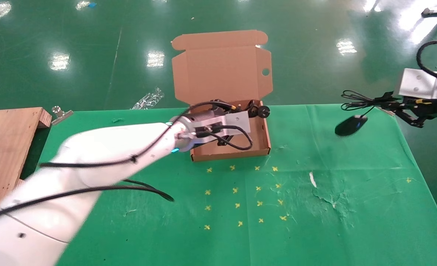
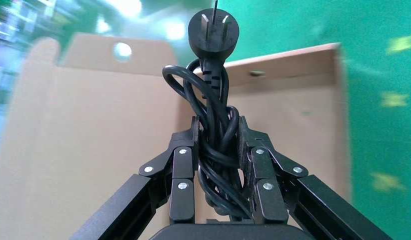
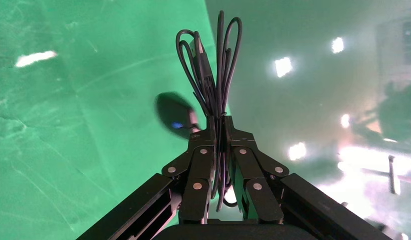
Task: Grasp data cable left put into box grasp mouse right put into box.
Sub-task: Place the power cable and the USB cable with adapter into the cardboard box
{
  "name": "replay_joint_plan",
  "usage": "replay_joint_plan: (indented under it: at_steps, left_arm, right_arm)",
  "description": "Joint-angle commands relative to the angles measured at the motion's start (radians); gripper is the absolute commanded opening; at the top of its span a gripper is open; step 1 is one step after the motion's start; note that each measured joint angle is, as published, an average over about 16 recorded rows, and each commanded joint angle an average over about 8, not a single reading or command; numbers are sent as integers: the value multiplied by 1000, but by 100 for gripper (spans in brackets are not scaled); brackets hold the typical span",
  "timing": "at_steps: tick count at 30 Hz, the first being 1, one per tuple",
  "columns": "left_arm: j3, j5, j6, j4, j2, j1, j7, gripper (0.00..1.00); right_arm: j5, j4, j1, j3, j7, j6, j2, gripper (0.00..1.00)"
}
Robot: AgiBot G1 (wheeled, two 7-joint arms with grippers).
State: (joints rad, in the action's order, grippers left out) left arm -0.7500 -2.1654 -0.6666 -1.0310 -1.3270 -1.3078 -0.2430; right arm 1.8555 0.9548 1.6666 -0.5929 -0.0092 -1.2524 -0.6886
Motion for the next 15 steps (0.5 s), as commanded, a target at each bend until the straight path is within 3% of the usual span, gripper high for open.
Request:
replay_joint_plan:
  at_steps: [1, 8, 15]
  left_arm:
    - [-27, -58, 72, 20, -32, 12, 7, 13]
    - [-142, -86, 197, 32, -31, 21, -20, 100]
    - [-211, -70, 237, 56, -28, -4, -61, 100]
  right_arm:
    - [6, 70, -9, 4, 46, -7, 29, 0]
    - [4, 260, -40, 30, 153, 23, 74, 0]
    - [-19, 367, -63, 47, 163, 70, 68, 0]
